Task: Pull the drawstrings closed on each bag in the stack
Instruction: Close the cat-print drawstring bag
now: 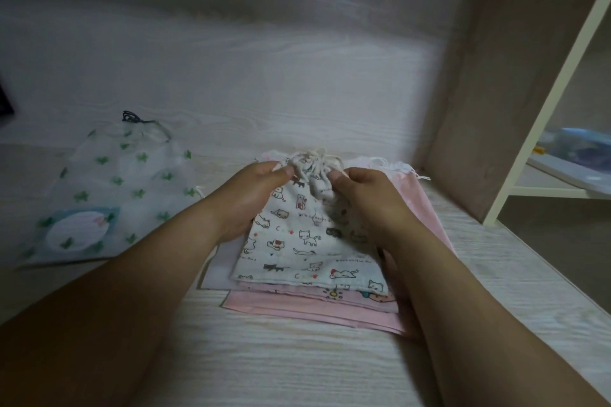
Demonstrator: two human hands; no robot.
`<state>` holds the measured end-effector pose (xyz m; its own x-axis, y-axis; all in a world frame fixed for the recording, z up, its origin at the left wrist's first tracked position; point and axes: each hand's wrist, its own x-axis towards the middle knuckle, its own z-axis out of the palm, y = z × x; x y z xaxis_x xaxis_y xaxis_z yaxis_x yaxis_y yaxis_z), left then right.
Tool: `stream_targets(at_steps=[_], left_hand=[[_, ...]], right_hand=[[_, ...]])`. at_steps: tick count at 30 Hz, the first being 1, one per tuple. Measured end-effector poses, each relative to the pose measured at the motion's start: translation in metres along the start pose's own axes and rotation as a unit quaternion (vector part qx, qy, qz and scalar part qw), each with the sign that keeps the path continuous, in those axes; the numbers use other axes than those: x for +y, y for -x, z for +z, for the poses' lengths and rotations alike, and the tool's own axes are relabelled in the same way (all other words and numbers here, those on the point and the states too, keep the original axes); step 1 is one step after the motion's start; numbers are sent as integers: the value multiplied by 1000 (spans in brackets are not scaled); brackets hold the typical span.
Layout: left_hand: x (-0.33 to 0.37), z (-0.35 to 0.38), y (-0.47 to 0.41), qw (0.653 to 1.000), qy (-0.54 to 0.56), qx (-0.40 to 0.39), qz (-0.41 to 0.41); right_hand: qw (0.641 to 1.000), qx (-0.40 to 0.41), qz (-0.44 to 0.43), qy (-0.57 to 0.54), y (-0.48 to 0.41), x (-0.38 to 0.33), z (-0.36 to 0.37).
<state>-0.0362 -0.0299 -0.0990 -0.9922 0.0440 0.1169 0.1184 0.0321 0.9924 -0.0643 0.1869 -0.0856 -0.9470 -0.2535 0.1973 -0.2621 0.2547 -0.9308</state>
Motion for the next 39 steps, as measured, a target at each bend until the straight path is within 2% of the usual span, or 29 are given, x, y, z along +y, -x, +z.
stream_targets(at_steps=[3, 10, 12, 16, 18, 21, 24, 27, 32, 35, 37, 38, 39], left_hand=[[2, 0, 2, 996, 79, 30, -21], [11, 9, 15, 997, 32, 28, -60], [17, 13, 20, 997, 37, 32, -56], [22, 9, 15, 998, 27, 40, -44], [27, 8, 16, 999, -8, 43, -32], [37, 10, 18, 998, -47, 43, -24], [63, 0, 38, 994, -83, 72, 17], [80, -34, 63, 986, -102, 119, 50], [96, -116, 93, 976, -98, 187, 61], [99, -167, 94, 959, -129, 248, 39], [95, -189, 89, 931, -212, 295, 22], [90, -193, 87, 896, -297, 331, 9], [82, -194, 87, 843, -389, 372, 3]], right_hand=[[996, 44, 35, -64, -6, 4, -4], [966, 34, 161, -199, -19, 12, -6], [971, 26, 174, -163, -19, 13, -14], [975, -83, 193, -72, -17, -2, -25], [974, -86, 207, -41, -14, -14, -26], [990, -32, 138, 14, -2, -33, -23], [999, 2, 40, -5, 9, -59, -10], [999, -14, -11, -38, 14, -93, 24], [997, -51, -31, -58, -9, -134, 101], [996, -59, -44, -50, -33, -147, 150], [998, -37, -43, -19, -53, -143, 180], [999, -23, -43, 9, -61, -138, 192], [998, -11, -40, 43, -64, -133, 203]])
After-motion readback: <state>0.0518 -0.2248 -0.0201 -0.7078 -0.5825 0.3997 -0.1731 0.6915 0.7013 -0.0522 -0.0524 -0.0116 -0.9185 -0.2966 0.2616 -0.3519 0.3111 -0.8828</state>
